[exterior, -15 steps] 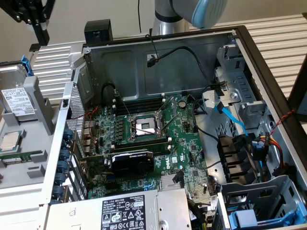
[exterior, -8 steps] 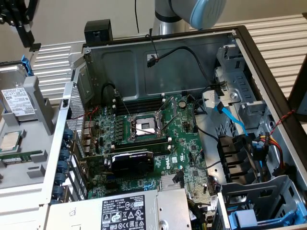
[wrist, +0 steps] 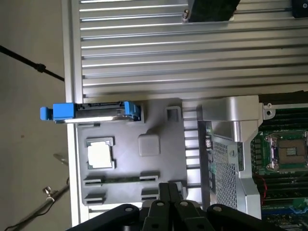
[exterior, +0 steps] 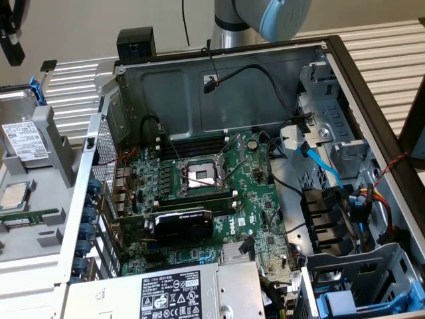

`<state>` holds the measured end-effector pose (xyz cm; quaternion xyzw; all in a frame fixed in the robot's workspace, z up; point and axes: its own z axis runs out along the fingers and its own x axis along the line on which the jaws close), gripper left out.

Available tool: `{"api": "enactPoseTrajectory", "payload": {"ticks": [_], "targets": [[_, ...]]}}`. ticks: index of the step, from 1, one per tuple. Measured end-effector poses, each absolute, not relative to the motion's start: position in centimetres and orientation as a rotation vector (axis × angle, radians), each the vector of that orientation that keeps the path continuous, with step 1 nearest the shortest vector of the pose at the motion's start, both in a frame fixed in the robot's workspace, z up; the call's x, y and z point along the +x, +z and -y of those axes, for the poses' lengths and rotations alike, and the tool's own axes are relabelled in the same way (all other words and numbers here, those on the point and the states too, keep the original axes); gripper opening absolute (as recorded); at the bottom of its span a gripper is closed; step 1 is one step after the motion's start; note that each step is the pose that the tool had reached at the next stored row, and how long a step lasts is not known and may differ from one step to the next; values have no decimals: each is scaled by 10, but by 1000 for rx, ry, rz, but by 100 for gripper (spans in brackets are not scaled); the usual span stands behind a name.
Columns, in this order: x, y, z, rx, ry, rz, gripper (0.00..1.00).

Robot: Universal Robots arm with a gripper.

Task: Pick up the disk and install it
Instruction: 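Reach for the disk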

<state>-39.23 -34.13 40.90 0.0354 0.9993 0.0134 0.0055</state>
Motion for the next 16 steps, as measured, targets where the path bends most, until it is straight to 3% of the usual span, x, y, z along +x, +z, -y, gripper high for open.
{"api": "enactPoseTrajectory", "payload": {"ticks": [11,16], "targets": [[-414,408,318,111,32,-3150,11],[-420,406,305,111,-27,-3155,11]]}}
